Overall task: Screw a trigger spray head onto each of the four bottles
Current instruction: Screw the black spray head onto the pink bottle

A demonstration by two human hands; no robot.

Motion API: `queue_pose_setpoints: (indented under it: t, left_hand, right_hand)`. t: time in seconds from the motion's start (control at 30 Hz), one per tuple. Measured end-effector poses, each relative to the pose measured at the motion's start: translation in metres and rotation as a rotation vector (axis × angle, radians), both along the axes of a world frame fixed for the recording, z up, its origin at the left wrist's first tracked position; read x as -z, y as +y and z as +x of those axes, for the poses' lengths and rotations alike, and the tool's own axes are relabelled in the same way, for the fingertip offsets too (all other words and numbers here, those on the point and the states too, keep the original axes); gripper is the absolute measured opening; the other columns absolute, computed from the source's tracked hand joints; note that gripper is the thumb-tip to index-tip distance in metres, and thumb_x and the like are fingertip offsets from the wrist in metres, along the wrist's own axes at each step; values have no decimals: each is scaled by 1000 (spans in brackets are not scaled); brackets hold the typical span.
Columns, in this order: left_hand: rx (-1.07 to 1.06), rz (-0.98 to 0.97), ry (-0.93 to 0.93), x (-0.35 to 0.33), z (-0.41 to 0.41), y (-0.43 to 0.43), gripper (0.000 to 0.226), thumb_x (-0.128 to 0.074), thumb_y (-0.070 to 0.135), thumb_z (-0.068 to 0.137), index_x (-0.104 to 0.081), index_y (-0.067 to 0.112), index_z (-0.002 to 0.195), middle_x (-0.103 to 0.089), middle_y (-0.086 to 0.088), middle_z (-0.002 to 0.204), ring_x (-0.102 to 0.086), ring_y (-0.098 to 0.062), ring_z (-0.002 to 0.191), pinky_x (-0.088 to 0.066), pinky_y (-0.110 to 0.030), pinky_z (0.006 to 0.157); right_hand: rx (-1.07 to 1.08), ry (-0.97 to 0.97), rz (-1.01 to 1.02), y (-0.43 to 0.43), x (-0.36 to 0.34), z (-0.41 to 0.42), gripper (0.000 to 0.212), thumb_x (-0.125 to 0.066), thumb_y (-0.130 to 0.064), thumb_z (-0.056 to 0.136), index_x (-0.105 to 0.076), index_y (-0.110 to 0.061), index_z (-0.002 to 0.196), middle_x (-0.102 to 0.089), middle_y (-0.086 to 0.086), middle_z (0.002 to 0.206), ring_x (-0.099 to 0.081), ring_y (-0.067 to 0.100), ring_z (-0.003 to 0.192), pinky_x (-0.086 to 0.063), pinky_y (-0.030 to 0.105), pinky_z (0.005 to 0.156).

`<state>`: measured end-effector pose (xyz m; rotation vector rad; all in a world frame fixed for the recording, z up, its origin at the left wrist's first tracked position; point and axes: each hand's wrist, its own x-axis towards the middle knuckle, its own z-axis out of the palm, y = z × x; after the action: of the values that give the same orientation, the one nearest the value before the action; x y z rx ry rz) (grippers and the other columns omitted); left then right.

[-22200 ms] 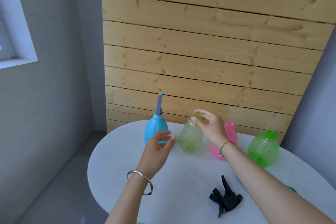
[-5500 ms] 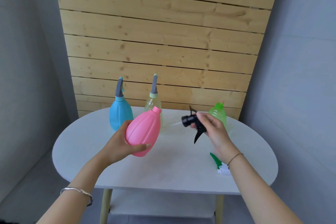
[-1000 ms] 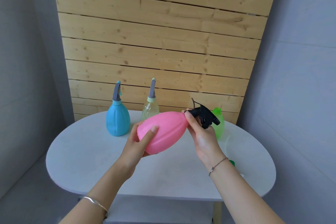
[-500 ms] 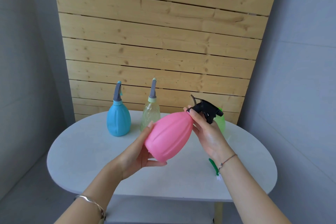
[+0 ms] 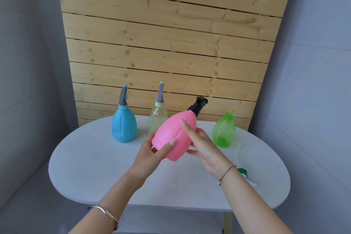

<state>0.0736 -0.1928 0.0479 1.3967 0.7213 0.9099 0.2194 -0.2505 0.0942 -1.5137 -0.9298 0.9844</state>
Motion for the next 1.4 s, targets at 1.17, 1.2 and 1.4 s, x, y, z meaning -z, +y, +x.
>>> queue_pose_setpoints:
  t: [1.17, 1.2, 1.4]
  left_hand:
    - [-105, -96, 316, 22, 19, 63, 26, -52, 32, 95, -55, 23, 119, -61, -3, 118, -63, -11, 92, -51, -23, 72]
    - [-106, -94, 315, 22, 19, 63, 25, -52, 32, 95, -55, 24, 118, -61, -3, 118, -63, -10, 92, -50, -22, 71]
    - [-98, -92, 321, 24, 20, 62, 26, -51, 33, 94, -55, 24, 119, -62, -3, 118, -63, -12, 93, -51, -24, 72]
  right_hand:
    - [69, -409, 68, 77, 90, 93, 102, -86, -21, 63, -24, -26, 144, -30, 1, 136, -38, 17, 123, -39, 37, 102]
    - [110, -427, 65, 79, 92, 92, 104, -87, -23, 61, -23, -23, 143, -29, 2, 135, -36, 19, 123, -38, 38, 105]
    - [200, -401, 122, 84, 97, 95, 93, -86, -20, 63, -30, -18, 137, -35, 3, 133, -42, 23, 122, -39, 33, 96]
